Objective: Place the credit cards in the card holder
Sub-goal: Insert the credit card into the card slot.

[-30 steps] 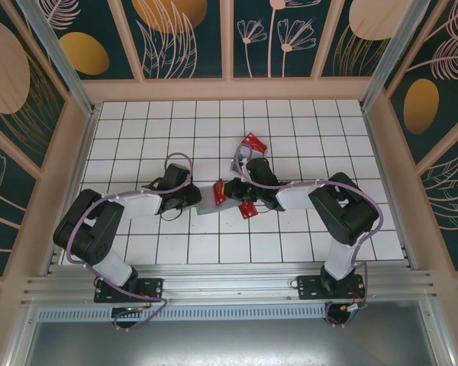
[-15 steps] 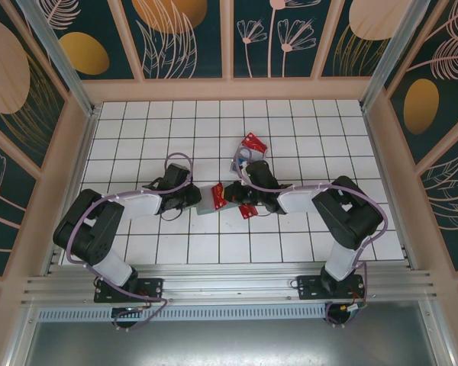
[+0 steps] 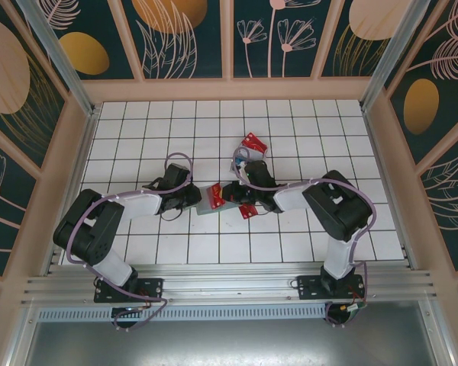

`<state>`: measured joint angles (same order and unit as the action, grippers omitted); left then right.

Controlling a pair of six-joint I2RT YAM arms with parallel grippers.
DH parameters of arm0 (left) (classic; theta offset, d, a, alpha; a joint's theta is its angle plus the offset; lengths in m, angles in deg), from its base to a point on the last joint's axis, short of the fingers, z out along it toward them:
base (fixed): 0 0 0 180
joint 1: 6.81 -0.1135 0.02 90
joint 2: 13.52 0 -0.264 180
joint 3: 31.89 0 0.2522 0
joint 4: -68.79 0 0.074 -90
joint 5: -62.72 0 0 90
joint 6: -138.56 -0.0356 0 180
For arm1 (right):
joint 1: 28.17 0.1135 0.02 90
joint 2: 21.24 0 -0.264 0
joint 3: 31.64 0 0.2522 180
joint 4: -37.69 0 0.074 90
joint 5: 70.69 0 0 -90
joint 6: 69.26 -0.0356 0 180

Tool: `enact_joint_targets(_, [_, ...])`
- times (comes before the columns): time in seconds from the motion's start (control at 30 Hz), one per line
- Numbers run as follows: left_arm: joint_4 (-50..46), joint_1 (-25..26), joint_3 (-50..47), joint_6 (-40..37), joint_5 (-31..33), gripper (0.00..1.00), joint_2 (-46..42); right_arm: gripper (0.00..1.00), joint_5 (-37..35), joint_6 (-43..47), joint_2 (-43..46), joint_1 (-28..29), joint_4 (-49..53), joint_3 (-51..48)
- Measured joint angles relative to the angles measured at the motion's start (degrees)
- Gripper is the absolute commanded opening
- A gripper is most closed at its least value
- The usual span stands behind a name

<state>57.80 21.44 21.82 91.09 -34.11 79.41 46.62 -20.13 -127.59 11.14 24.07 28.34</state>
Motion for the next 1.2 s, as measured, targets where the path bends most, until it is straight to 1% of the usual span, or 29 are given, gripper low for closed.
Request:
enact_joint_targets(0.3, [0.07,0.0,-0.04,0.02,0.0,0.23,0.0,0.0,-0.33,-0.26,-0.83,1.16,-2.73,0.02])
enact_joint_targets(0.53, [0.13,0.0,-0.13,0.24,0.0,0.24,0.0,0.0,-2.21,-0.42,-3.02,3.13,-2.8,1.55])
enact_joint_targets(0.73, [0.74,0.0,-0.57,0.66,0.0,0.23,-0.11,0.0,-5.18,0.55,-3.54,4.87,0.81,4.15])
enact_joint_targets(0.8, [0.74,0.0,-0.57,0.66,0.0,0.23,-0.11,0.02,-5.86,1.33,-3.56,5.09,2.25,4.79])
enact_joint_targets(0.87, [0.7,0.0,-0.59,0.68,0.04,0.23,-0.15,0.05,-6.86,2.05,-3.56,5.46,4.02,5.7])
enact_joint_targets(0.9, [0.7,0.0,-0.61,0.66,0.07,0.23,-0.2,0.08,-7.58,2.67,-3.56,5.66,5.16,6.29])
enact_joint_targets(1.03, [0.42,-0.07,-0.63,0.66,0.09,0.23,-0.44,0.28,-9.94,4.74,-3.21,6.29,8.5,7.48])
enact_joint_targets(1.1, [-0.17,-0.04,-0.63,0.63,0.31,0.24,-0.72,0.35,-11.08,6.05,-2.19,6.45,10.49,7.45])
enact_joint_targets(1.2, [-2.32,-0.04,-0.63,0.63,1.01,0.25,-1.36,0.4,-12.37,7.93,0.61,6.12,14.03,7.13])
